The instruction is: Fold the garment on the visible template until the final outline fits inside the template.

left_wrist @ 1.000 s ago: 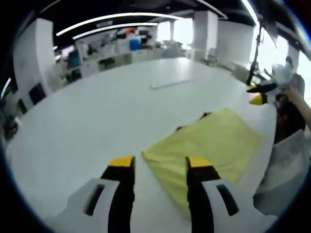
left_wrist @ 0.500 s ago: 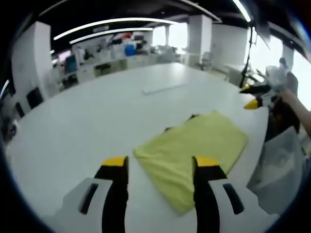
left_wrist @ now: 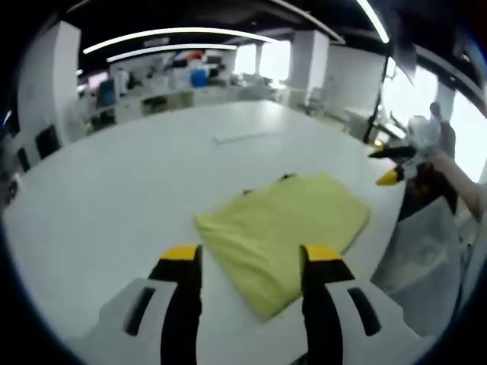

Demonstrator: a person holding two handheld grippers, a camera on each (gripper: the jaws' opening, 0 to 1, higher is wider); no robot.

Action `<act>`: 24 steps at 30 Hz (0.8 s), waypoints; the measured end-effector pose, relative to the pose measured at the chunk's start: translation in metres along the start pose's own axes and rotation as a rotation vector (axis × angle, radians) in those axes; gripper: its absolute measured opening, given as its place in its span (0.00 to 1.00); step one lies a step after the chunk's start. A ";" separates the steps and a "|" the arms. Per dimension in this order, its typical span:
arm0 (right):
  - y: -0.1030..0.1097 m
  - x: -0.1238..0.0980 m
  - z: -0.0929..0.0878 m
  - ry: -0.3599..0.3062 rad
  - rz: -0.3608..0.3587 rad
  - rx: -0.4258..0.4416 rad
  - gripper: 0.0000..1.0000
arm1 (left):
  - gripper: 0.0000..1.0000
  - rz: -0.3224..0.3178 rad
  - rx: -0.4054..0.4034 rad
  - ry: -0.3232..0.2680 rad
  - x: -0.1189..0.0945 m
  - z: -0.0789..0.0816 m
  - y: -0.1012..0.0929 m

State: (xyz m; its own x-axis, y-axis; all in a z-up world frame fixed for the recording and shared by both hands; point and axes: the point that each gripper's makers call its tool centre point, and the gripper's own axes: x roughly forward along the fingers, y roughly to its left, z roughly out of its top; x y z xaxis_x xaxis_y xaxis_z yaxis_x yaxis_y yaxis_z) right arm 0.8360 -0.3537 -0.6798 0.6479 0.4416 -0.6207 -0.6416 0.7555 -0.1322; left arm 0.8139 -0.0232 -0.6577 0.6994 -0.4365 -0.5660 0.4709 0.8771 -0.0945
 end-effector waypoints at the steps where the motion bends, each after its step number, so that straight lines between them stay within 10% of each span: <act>1: 0.001 0.000 -0.005 0.000 0.006 0.003 0.62 | 0.46 -0.003 -0.004 0.006 0.000 -0.005 -0.001; 24: 0.010 0.002 -0.068 0.059 0.064 0.094 0.50 | 0.35 -0.025 -0.119 0.078 0.000 -0.068 -0.011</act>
State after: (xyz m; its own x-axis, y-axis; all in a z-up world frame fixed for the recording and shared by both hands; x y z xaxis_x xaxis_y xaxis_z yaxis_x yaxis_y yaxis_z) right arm 0.8026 -0.3781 -0.7349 0.5796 0.4629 -0.6706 -0.6376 0.7701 -0.0194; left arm 0.7721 -0.0194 -0.7117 0.6424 -0.4454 -0.6236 0.4173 0.8859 -0.2027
